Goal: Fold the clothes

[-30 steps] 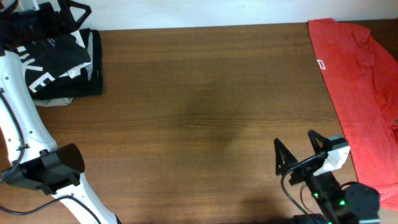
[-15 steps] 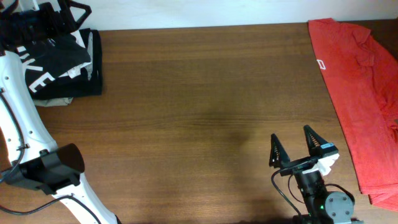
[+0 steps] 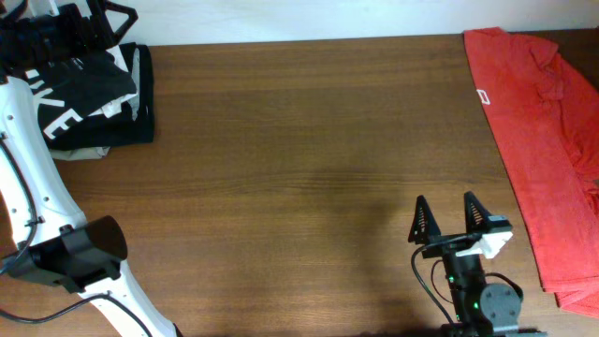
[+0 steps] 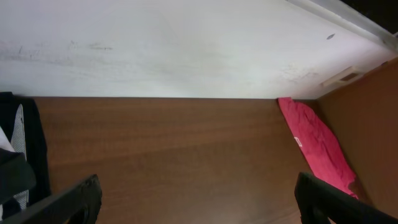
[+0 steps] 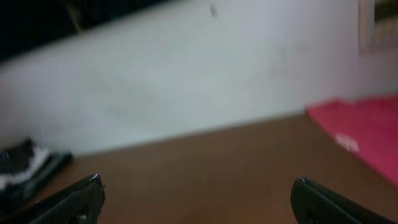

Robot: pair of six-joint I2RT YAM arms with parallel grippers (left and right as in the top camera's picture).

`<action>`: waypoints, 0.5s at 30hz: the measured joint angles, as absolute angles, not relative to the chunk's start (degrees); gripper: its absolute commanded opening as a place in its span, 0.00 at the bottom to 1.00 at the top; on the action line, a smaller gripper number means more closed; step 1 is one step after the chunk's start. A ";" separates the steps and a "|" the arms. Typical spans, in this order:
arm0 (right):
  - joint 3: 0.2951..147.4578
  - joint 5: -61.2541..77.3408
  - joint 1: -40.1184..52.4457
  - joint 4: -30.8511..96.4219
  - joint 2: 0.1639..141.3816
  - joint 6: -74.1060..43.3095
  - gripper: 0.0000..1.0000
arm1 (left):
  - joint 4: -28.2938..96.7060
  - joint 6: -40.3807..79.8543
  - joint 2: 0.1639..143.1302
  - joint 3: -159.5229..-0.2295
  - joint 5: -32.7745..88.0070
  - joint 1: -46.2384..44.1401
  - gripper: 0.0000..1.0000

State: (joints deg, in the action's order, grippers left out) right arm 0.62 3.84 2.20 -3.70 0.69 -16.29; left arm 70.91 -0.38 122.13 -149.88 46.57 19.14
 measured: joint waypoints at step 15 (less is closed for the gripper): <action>0.58 3.66 2.20 3.88 0.67 -16.29 0.99 | 70.91 -0.36 122.13 -149.88 46.57 19.14 0.99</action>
